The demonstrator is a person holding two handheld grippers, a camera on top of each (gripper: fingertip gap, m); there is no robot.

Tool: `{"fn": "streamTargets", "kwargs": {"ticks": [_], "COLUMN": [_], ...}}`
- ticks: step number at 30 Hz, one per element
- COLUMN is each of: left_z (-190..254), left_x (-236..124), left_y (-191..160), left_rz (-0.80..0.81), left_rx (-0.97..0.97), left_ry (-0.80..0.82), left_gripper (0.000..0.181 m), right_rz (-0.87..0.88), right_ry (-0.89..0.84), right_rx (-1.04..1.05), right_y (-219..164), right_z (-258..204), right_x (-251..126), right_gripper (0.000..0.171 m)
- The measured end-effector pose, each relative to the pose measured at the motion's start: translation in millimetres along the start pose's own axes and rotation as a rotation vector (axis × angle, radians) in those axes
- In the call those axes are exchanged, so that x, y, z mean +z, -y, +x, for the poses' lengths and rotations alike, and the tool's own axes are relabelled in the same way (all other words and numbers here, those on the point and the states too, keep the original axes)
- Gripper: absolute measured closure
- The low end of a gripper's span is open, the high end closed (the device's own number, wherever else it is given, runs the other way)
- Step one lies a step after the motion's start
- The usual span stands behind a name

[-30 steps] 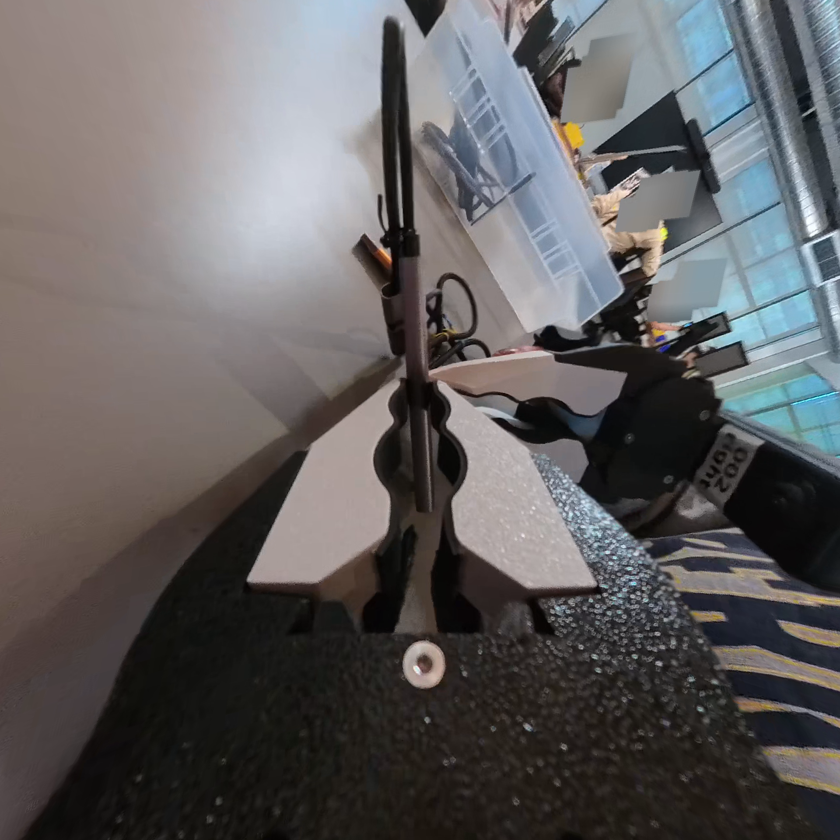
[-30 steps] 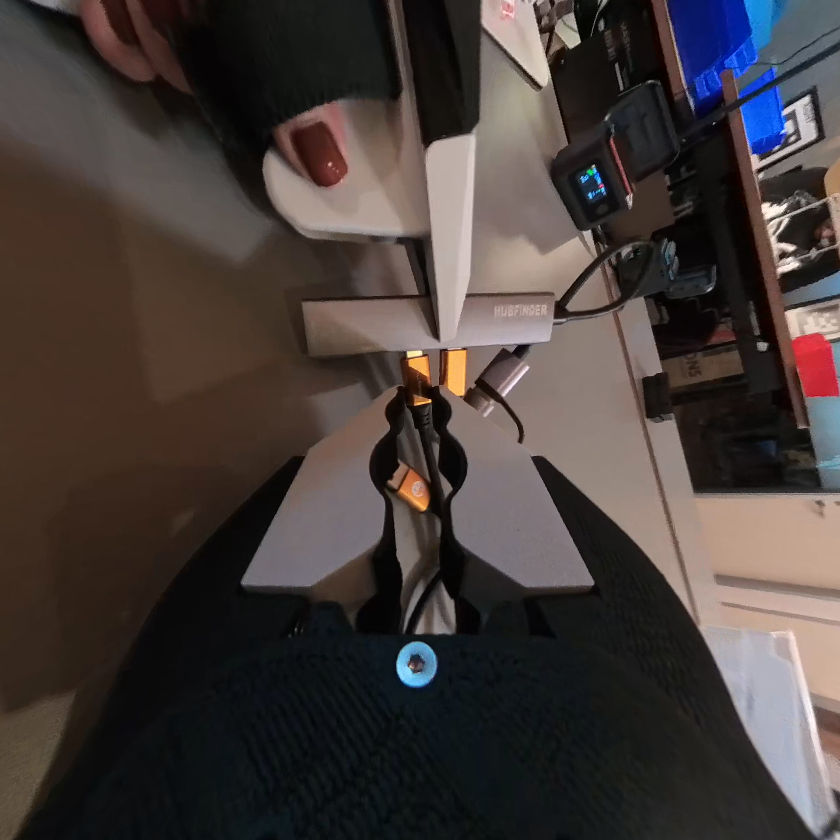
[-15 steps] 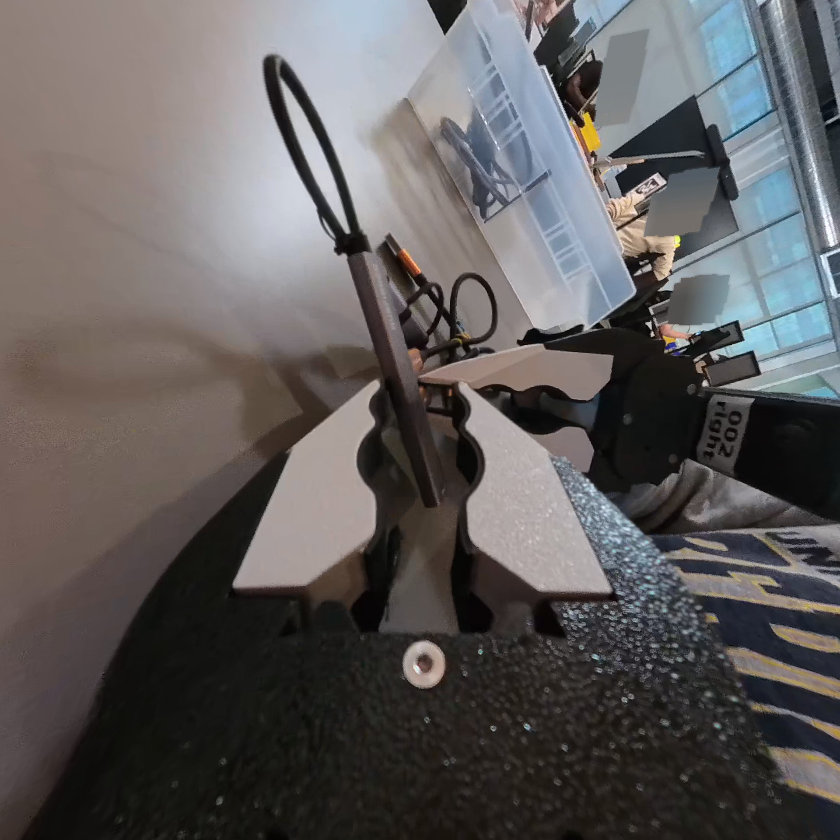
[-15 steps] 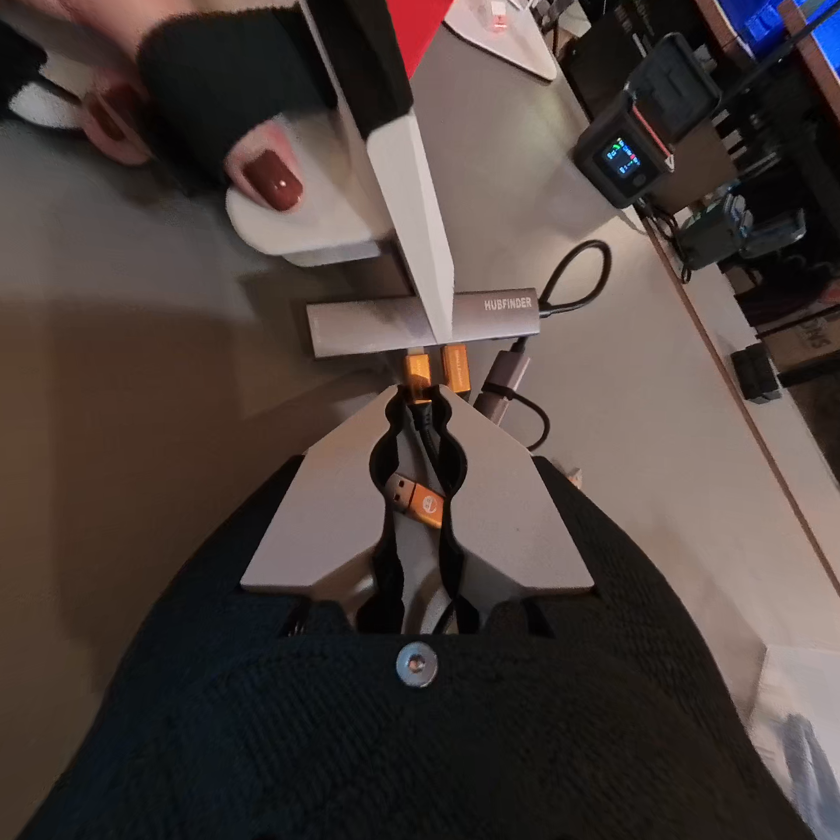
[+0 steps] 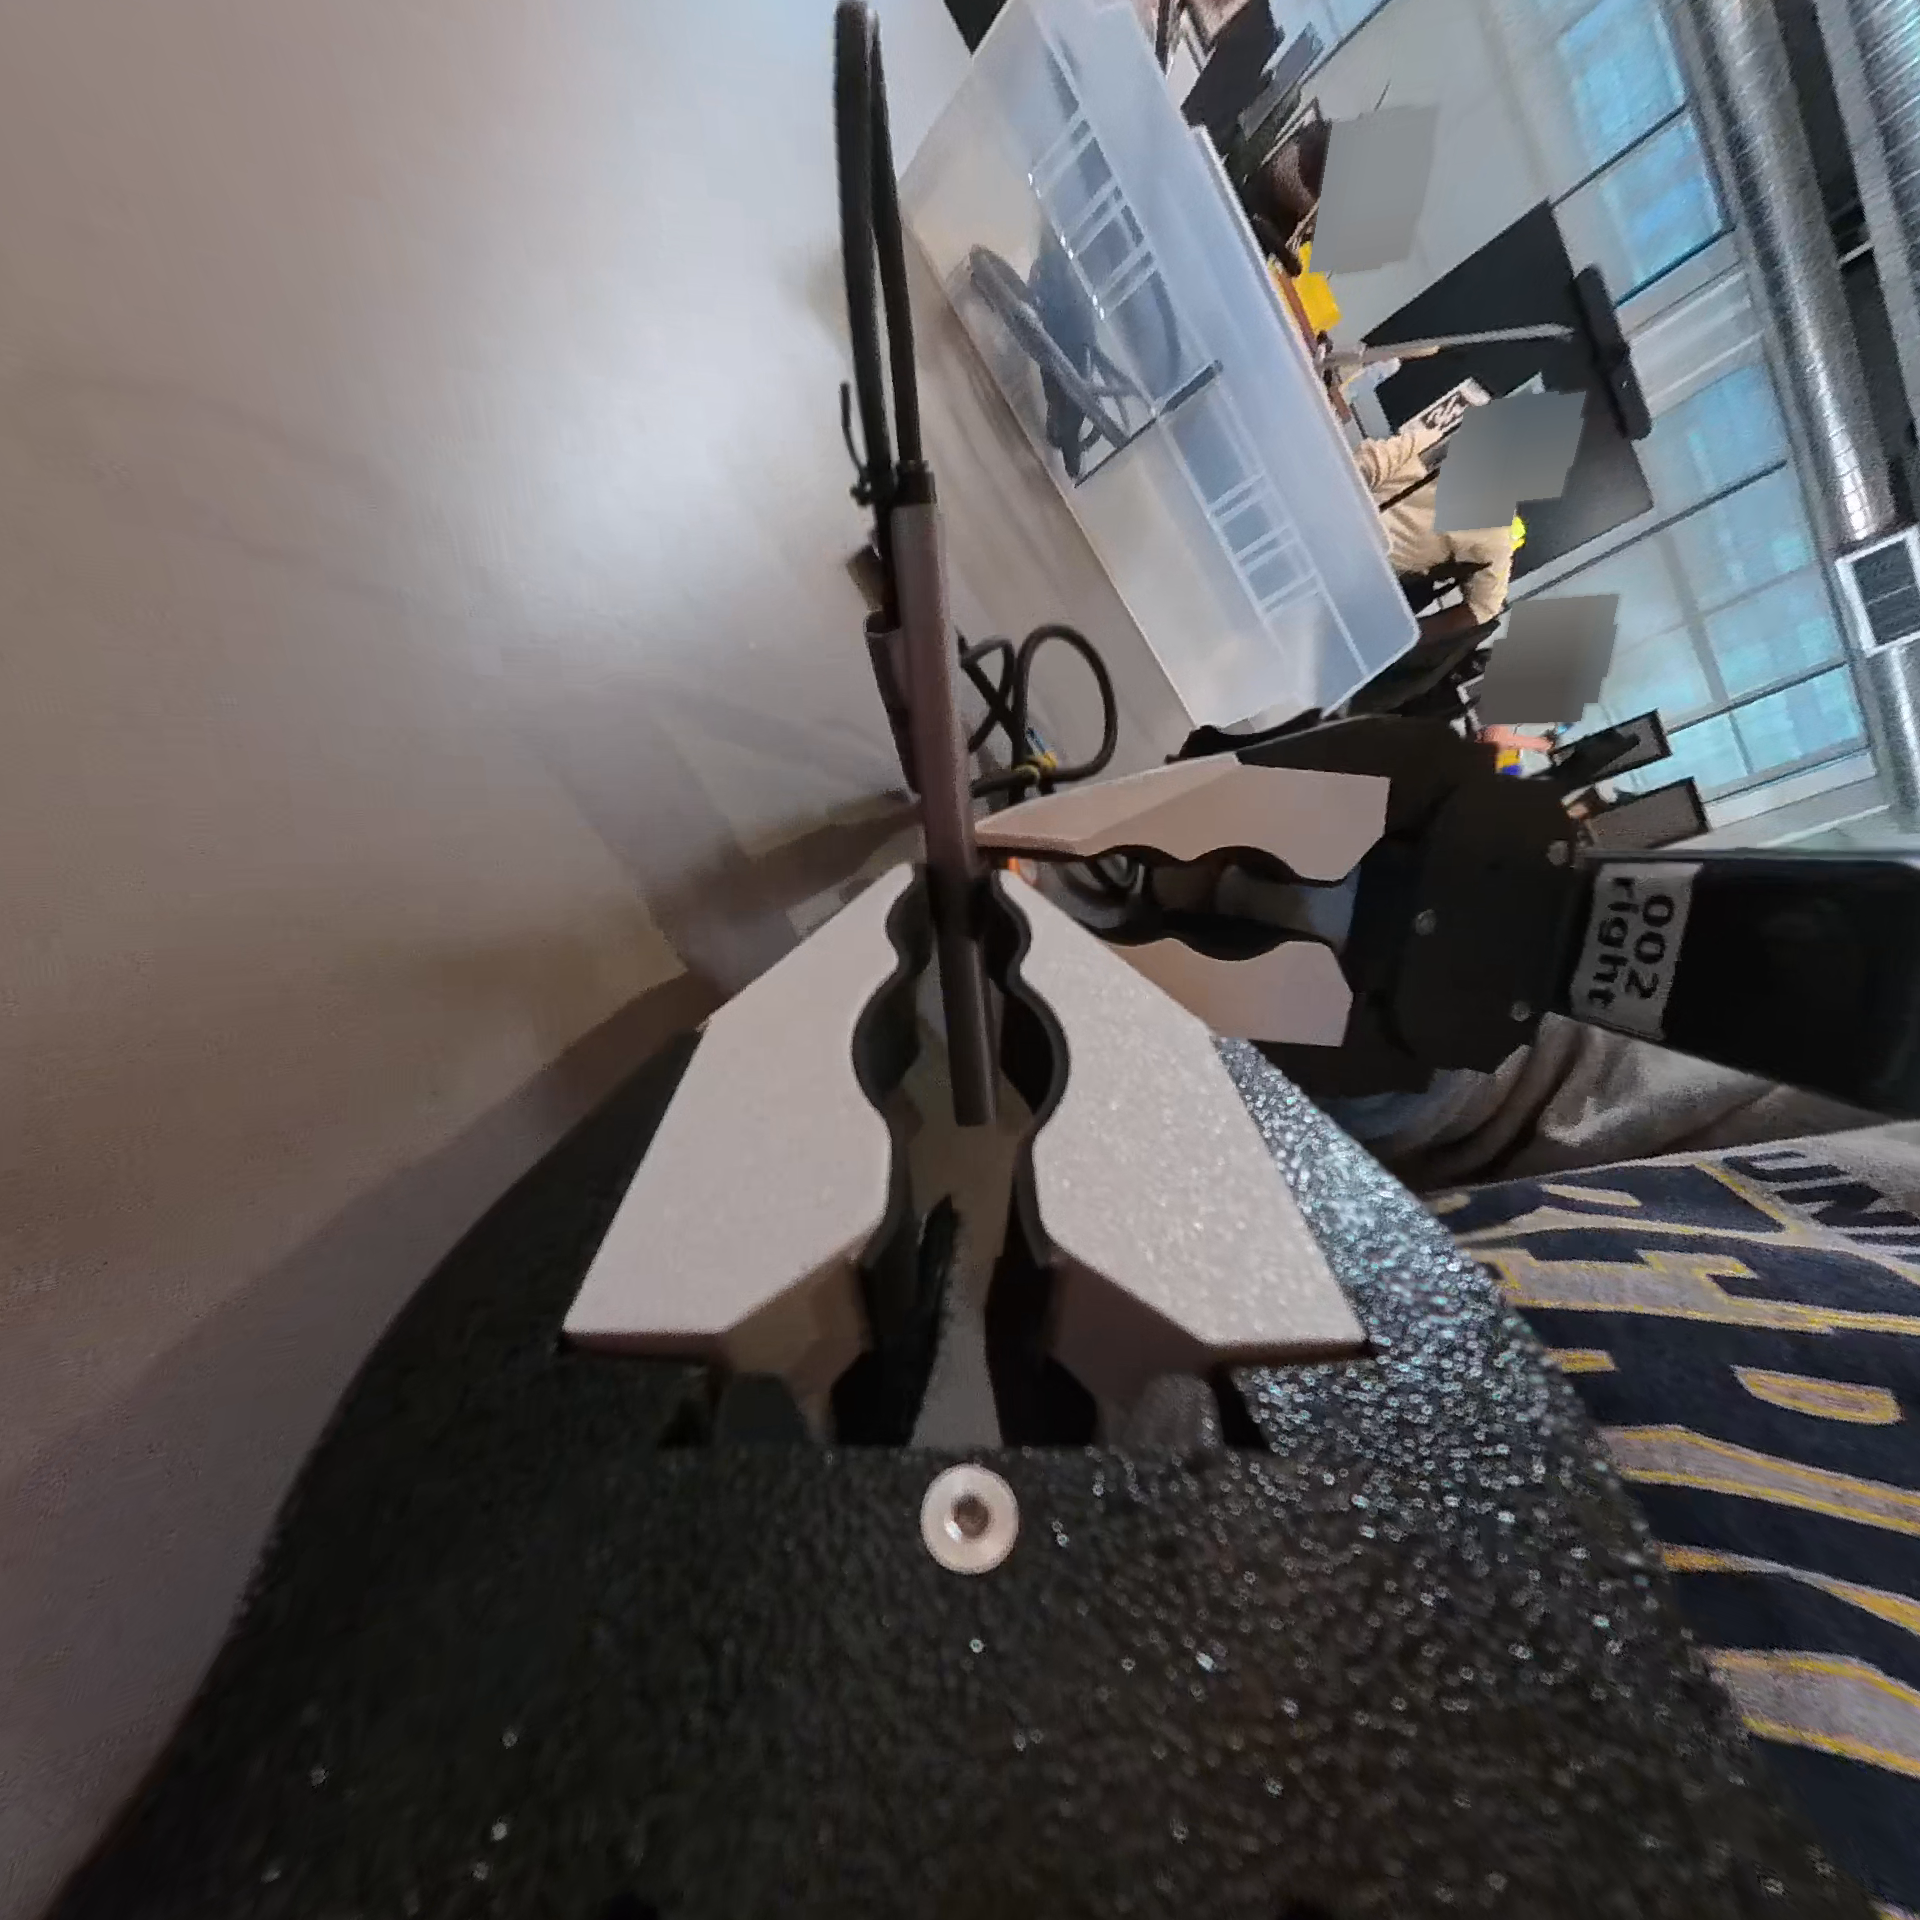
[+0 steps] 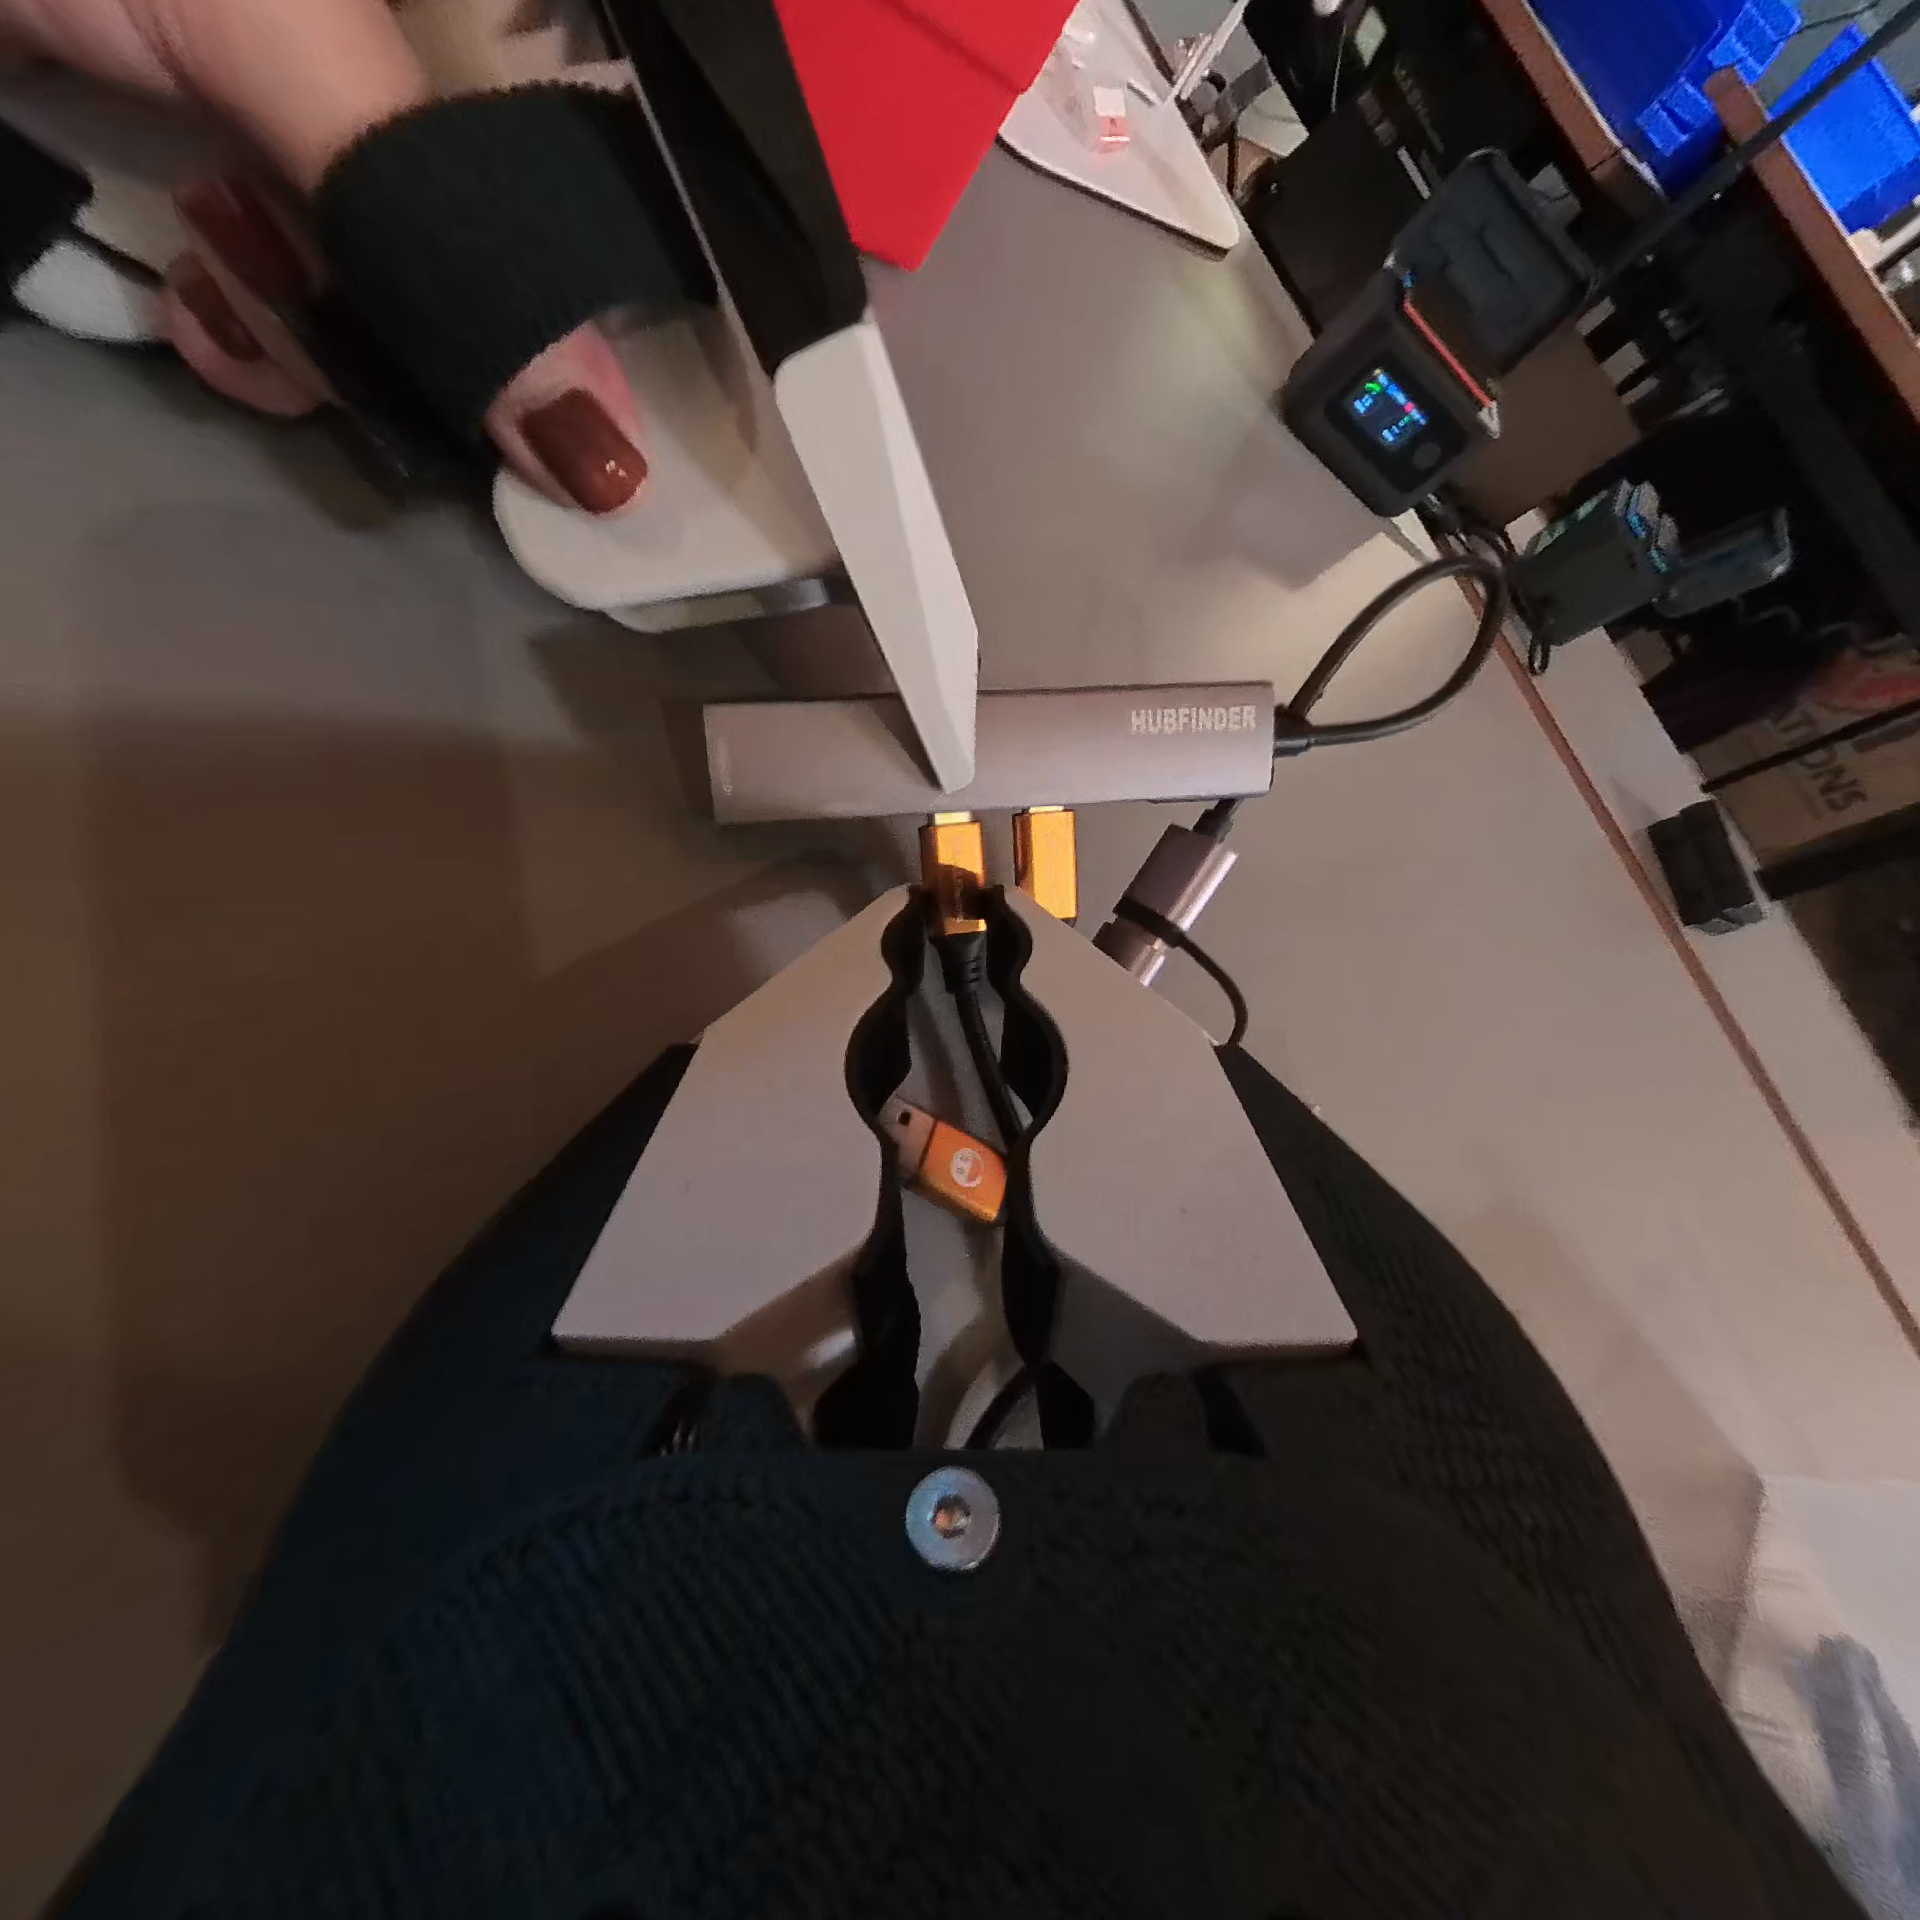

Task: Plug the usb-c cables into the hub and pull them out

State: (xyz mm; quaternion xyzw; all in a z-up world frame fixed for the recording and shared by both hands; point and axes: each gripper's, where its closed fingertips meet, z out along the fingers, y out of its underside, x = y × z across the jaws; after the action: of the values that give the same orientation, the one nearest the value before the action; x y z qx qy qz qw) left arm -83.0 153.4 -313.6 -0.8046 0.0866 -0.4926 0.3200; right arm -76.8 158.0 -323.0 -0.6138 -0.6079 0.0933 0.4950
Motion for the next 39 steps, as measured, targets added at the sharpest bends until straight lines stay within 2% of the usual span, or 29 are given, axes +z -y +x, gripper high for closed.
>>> {"fn": "streamTargets", "kwargs": {"ticks": [20,26,31,35,37,39], "left_z": [4.3,3.2,23.9,35.0,41.8,52.1], "left_x": [3.3,3.2,-2.1,-10.4,-11.6,-10.1], "left_y": [0.6,6.4,30.5,43.0,43.9,41.1], "left_rz": [0.004,0.021,0.178,0.279,0.303,0.310], "left_rx": [0.070,0.059,0.266,0.595,0.752,0.883], "left_ry": [0.015,0.006,-0.008,0.146,0.208,0.214], "left_gripper": [0.173,0.174,0.174,0.174,0.175,0.175], "right_rz": [0.019,0.036,0.237,0.465,0.442,0.336], "right_ry": [0.148,0.121,0.063,-0.186,-0.273,-0.243], "right_rx": [0.219,0.187,0.165,0.069,-0.006,-0.082], "right_y": [3.3,3.9,17.0,37.0,35.8,28.2], "right_z": [-2.1,2.2,26.8,63.5,71.8,68.4], "right_x": [-2.0,0.1,-30.4,-84.1,-94.5,-86.1], "right_gripper": [0.162,0.160,0.142,0.139,0.125,0.107]}}
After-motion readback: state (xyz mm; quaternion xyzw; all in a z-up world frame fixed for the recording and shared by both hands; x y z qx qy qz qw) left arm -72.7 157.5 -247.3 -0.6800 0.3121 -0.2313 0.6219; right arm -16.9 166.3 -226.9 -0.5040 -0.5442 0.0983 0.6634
